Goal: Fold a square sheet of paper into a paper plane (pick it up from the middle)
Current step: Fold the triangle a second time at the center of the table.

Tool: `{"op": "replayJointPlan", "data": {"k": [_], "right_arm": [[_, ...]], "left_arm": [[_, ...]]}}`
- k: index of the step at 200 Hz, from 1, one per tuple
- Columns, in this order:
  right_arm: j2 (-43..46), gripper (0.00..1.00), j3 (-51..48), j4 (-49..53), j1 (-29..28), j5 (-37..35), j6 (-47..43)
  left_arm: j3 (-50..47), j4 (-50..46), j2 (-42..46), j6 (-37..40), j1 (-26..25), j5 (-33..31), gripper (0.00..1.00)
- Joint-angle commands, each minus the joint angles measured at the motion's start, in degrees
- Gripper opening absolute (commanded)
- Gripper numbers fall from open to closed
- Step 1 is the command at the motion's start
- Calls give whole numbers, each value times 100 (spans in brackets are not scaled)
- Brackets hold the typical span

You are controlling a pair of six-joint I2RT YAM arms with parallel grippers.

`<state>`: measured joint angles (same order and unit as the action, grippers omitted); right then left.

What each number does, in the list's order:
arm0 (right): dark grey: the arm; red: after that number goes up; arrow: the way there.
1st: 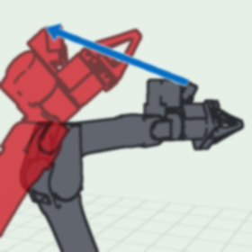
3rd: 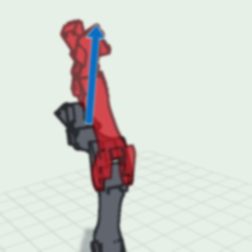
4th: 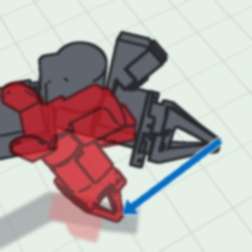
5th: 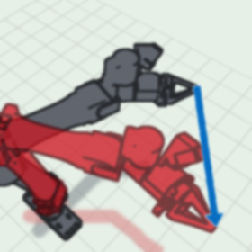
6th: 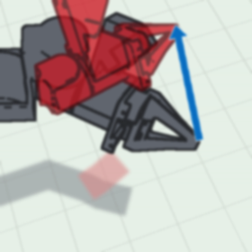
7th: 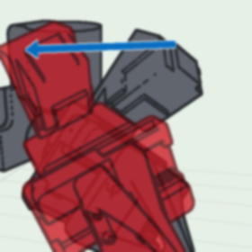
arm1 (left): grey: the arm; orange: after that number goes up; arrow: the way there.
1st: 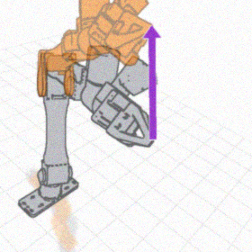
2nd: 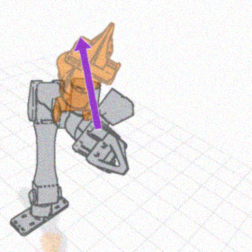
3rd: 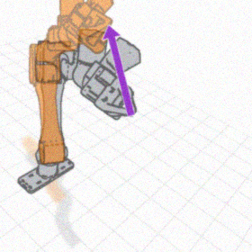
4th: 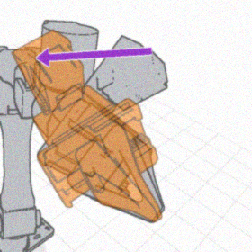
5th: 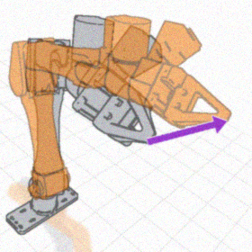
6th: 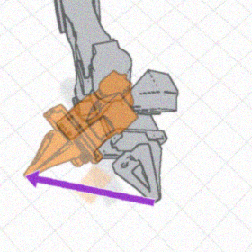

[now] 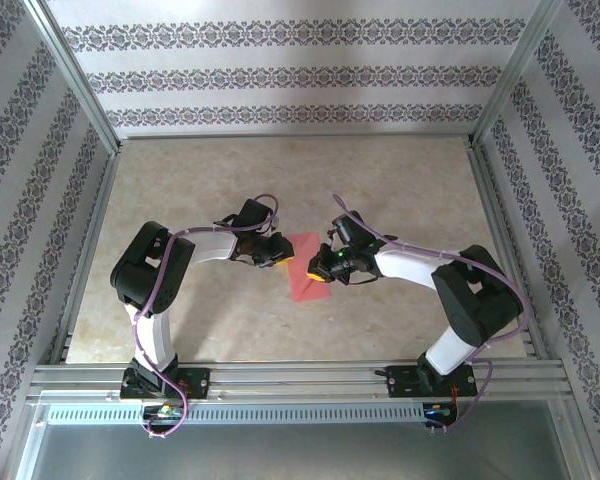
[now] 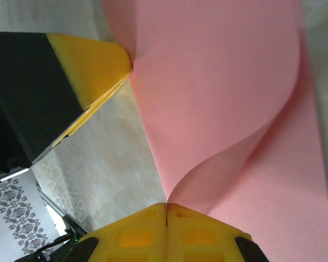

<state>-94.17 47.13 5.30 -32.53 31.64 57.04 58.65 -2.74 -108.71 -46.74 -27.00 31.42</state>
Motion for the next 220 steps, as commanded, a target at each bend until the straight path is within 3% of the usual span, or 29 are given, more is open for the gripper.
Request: {"op": "replayJointPlan", "data": {"k": [1,110,220], "right_arm": [[-243,0,202,-148,-102,46,-78],[-844,0,486,-417,-203,-367,63],[-1087,0,636,-500,-235,-303,54]], "left_arm": [[31,-343,-170,137,-55,-77,22],[-28,-403,-169,112,-57,-171,21],[-12,-414,-209,113,-55,-145,20]]}}
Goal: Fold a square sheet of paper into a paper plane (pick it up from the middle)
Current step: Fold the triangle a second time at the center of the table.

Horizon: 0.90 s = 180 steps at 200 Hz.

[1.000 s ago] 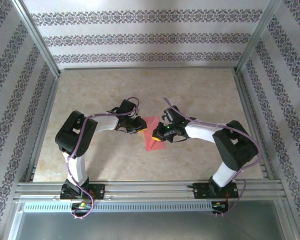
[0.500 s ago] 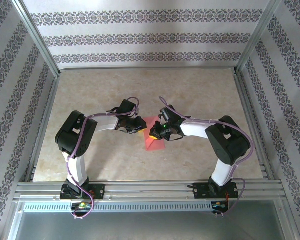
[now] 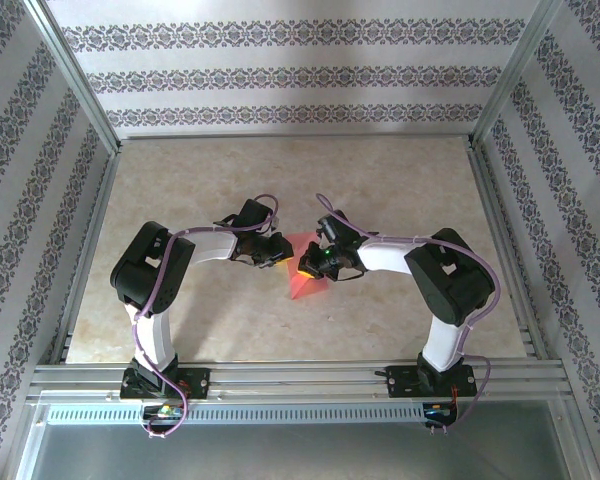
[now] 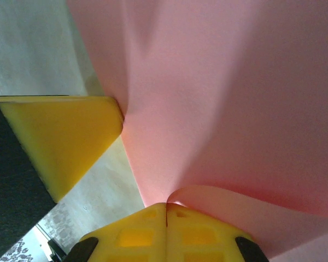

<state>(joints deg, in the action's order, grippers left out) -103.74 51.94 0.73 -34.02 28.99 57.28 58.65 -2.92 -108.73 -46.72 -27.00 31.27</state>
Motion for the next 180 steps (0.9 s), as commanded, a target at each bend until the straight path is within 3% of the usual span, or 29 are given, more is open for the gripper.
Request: {"op": "replayJointPlan", "data": {"k": [1,180], "right_arm": [[-134,0,157,-45,-83,-36,29],[-278,2,290,302,-110,19,-185]], "left_arm": [[-12,-395,-204,111,-53,-129,20],[-39,-387,-161,123,-55,-103,20]]}}
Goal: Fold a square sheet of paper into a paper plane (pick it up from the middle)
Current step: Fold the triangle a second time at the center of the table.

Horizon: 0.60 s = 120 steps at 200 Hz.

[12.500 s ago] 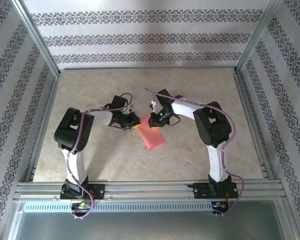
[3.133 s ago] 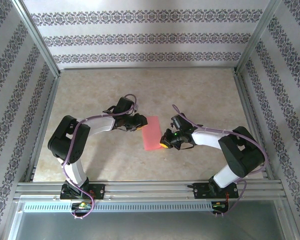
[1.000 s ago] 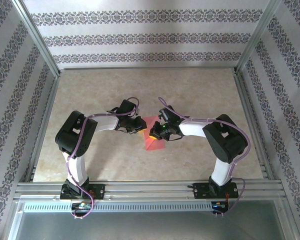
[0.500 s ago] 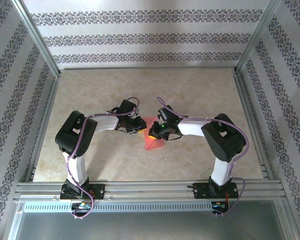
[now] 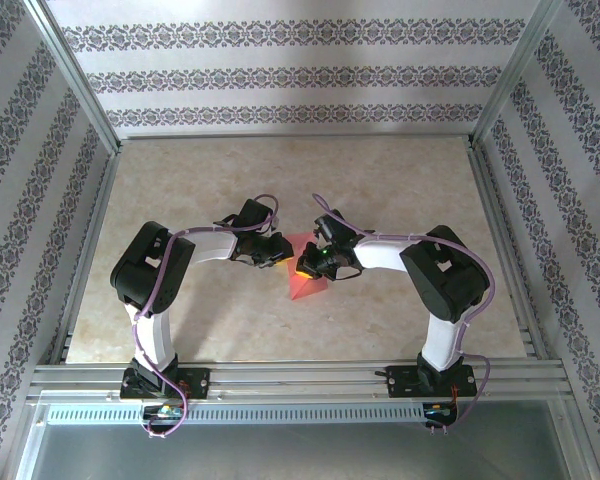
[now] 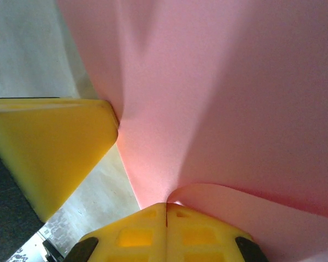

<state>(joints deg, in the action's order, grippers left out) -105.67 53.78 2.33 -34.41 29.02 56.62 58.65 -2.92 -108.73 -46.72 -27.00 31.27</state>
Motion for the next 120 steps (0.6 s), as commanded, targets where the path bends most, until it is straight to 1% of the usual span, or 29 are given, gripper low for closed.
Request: {"op": "replayJointPlan", "data": {"k": [1,120], "right_arm": [[-86,2,107,144,-73,17,-118],[-109,3,139,304,-92,144,-292]], "left_arm": [[-43,-386,-164,125,-57,-103,20],[-34,-389,-184,121,-55,-98,21]]}}
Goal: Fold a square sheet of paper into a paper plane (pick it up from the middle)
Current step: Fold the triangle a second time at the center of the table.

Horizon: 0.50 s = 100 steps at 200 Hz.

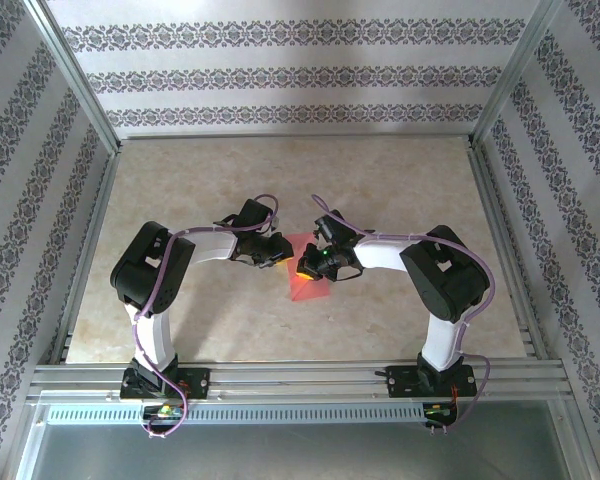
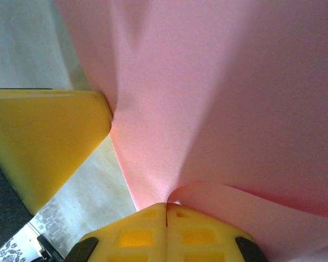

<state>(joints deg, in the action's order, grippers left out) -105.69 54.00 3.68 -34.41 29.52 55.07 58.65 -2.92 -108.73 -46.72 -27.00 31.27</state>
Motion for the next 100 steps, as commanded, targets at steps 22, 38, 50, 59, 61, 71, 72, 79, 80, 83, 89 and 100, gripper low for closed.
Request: {"op": "replayJointPlan", "data": {"k": [22,38,50,59,61,71,72,79,80,83,89,100], "right_arm": [[-133,3,137,174,-97,107,-159],[-145,3,146,176,-99,90,-160],[-154,3,146,193,-97,62,-153],[-160,3,142,200,-97,46,-161],[-166,3,145,202,-97,45,-163],[-179,4,146,228,-101,20,-160],[-175,4,146,228,-96,19,-162],[-180,4,137,232,-94,10,-158],[-180,4,137,230,-97,10,-152],[-178,4,137,231,-93,2,-153],[-180,4,130,239,-98,-5,-147],[-184,4,124,266,-98,-31,-148]], "left_arm": [[-23,-399,-188,127,-57,-99,21],[-28,-397,-190,116,-55,-106,20],[-25,-398,-186,116,-52,-111,21],[-28,-400,-183,113,-52,-112,20],[-27,-400,-177,115,-51,-112,20],[-29,-402,-182,111,-55,-112,21],[-29,-398,-179,111,-57,-112,21],[-21,-395,-171,112,-52,-108,21],[-25,-399,-169,111,-56,-105,21],[-21,-399,-171,115,-52,-108,21],[-24,-403,-168,115,-55,-108,21],[-21,-406,-173,115,-52,-111,20]]}}
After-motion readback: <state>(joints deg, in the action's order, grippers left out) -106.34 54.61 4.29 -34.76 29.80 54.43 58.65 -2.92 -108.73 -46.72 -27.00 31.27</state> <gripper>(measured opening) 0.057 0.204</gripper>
